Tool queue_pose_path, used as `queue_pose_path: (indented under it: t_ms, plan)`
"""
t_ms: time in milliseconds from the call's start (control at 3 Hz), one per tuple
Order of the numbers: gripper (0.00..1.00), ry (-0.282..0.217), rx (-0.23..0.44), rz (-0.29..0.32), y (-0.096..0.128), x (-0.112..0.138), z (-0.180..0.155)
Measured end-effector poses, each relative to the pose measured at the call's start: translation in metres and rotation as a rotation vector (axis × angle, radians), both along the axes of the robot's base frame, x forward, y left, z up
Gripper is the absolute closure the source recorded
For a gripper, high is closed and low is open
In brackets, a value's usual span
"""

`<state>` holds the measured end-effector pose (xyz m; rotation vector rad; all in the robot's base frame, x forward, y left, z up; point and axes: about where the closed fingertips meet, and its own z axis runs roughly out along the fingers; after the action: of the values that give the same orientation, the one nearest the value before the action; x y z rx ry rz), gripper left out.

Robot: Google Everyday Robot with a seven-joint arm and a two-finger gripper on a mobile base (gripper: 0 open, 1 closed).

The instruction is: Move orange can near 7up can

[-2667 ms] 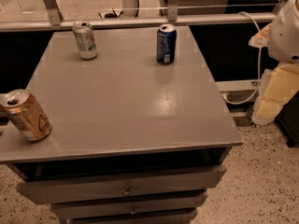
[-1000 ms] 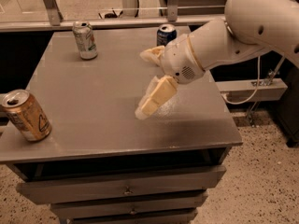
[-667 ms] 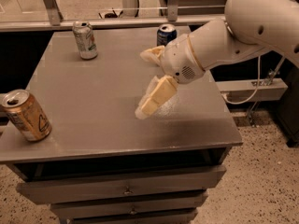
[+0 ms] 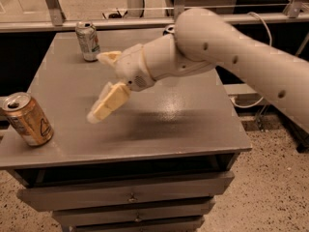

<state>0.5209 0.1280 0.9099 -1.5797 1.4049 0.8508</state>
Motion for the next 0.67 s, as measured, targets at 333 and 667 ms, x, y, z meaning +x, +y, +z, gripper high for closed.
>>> queue_pose_path:
  t_ms: [333, 667]
  plan:
    - [0.0, 0.02, 0.099, 0.069, 0.061, 0.0, -0.011]
    - [0.0, 0.049, 0.146, 0.1, 0.084, -0.007, -0.017]
